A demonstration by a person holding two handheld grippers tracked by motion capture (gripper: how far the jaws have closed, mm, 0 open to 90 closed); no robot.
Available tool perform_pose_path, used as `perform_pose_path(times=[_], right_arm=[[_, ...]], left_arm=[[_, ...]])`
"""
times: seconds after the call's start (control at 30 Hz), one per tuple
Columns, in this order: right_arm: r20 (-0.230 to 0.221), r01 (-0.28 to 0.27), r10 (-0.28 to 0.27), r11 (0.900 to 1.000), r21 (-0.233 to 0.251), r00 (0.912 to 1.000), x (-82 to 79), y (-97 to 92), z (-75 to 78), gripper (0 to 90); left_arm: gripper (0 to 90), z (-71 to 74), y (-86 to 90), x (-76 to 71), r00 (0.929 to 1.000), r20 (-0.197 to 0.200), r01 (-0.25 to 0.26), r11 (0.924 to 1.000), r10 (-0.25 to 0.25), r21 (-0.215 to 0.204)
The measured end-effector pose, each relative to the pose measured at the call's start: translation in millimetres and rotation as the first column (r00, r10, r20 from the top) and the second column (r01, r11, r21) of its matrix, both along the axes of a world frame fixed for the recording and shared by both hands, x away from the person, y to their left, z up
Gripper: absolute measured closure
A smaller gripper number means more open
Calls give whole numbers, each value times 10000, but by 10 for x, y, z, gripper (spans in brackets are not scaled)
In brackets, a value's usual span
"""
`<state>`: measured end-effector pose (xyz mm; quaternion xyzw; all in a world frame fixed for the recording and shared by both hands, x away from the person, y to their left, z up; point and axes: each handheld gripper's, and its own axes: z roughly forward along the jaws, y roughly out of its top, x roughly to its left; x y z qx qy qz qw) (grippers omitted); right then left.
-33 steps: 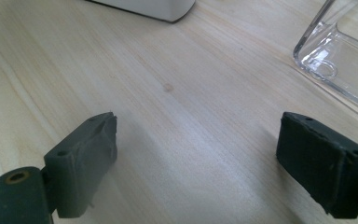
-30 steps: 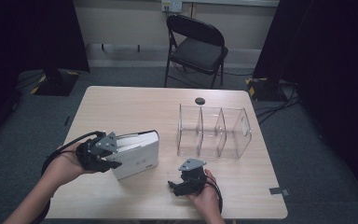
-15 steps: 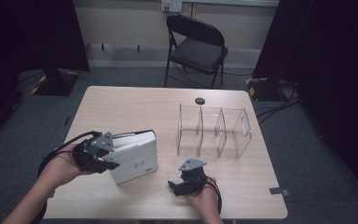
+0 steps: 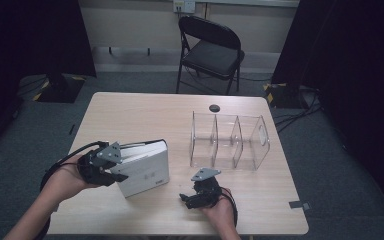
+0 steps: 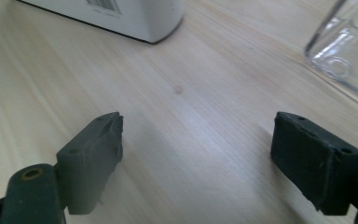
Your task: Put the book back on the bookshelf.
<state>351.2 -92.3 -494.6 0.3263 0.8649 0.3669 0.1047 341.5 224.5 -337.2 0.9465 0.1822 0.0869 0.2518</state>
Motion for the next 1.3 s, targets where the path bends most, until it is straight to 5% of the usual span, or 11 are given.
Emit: perform_pose_path(times=[0.2,0.4,0.67,0.93,1.3], right_arm=[[-154,-714,712,9973,-187,9973,33,56,78,183],[-413,-1715,1689,9826,-712,9848,50,155,131,180],[-600,-2081,2031,9736,-937,9773,95,212,173,179],[-733,-2324,2259,9679,-958,9714,164,225,232,180],[-945,-2634,2535,9581,-1128,9627,231,259,356,181]], left_arm=[[716,-11,-2,-8,9996,265,-109,9999,106,132],[690,-32,-5,-31,9986,506,-174,9997,166,148],[613,-78,49,-22,9963,806,-331,9986,298,402],[562,-110,95,-52,9917,1092,-684,9976,686,-51],[536,-129,96,-57,9880,1252,-900,9959,906,-104]])
